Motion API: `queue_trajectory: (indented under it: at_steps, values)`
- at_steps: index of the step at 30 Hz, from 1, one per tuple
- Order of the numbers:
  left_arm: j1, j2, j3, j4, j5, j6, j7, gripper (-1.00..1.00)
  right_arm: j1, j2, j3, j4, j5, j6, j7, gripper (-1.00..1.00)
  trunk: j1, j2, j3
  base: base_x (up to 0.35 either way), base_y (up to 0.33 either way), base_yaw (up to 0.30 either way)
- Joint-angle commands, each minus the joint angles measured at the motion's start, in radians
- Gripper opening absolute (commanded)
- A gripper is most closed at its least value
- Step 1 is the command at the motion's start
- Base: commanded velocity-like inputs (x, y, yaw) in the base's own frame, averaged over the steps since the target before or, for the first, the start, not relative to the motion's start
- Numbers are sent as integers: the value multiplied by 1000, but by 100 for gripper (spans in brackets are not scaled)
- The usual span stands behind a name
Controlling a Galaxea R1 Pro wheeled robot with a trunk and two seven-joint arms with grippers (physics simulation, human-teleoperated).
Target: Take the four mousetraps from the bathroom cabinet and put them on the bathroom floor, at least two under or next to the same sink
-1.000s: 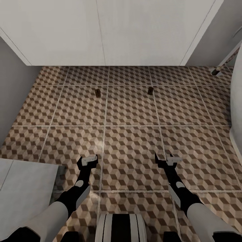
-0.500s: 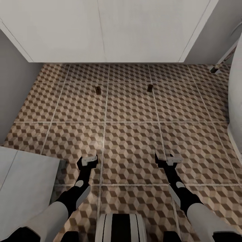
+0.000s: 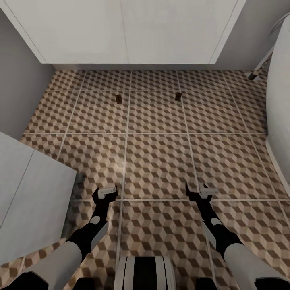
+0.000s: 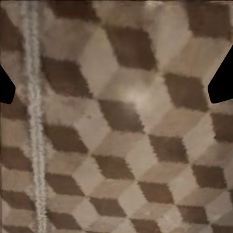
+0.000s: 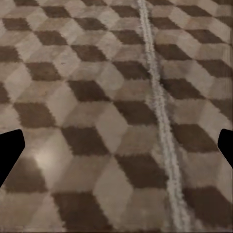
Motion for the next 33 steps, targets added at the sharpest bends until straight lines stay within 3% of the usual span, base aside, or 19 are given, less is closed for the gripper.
queue_trajectory:
  at_steps: [1,13,28,33]
  values:
    - [-1,1,-8,0,5,-4,8,100,0,-1,6,1,-11,-4,3,100,-1,0,0,-196,0,0]
    - [-1,9,-8,-4,8,-4,-2,100,-1,-1,6,1,-11,-4,3,100,-1,0,0,-51,0,0]
    - [-1,2,-10,-4,8,-4,-2,100,-1,-1,6,1,-11,-4,3,100,-1,0,0,-1,0,0]
    - [-1,2,-10,-4,7,-4,-2,100,0,-1,6,1,-12,-4,3,100,-3,1,19,0,0,0]
